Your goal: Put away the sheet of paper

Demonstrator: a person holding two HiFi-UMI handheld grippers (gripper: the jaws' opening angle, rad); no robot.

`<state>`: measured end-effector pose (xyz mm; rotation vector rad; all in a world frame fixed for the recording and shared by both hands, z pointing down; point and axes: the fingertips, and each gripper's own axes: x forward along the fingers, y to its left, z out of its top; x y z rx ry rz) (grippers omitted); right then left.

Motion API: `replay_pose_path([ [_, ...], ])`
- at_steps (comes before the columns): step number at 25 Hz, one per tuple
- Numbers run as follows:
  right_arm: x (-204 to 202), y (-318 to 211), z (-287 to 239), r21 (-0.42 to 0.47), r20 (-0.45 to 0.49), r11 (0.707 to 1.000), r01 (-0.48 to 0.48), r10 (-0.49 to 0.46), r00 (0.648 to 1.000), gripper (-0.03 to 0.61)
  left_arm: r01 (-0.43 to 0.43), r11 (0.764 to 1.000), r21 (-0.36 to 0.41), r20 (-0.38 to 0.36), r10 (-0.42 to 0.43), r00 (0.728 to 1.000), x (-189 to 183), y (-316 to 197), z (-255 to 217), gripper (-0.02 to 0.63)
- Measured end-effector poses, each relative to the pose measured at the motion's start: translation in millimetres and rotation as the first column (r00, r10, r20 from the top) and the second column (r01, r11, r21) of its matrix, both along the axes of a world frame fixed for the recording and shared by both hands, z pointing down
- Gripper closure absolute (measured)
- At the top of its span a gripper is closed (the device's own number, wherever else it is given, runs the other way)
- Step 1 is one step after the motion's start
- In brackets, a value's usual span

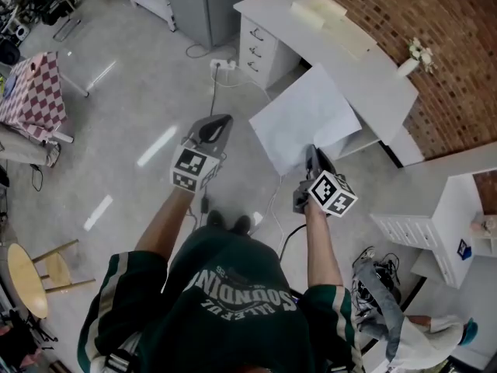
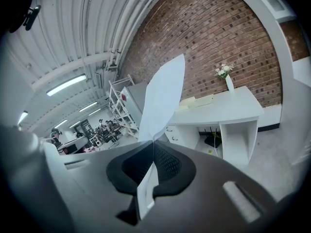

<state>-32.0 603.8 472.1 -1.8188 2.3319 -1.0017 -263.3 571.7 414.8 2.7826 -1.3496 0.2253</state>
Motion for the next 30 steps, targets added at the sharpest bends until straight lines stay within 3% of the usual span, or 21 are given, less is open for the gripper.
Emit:
replay_pose_path([
  [16,43.8,-26.7,5.6,-0.019,0.014,1.0,0.011,-0.01,1.0,0.577,-0.016,1.0,-0.005,-0.01,0.016,1.0,49.6,-28.1,5.1,0.604],
  [30,56.1,-124.2,9.5,-0.036,0.011,0.998,-0.043,0.043,0.999,0.577,-0.086,0.996,-0.016,-0.031,0.086,0.996,71.0,-143.9,13.7,0.604],
])
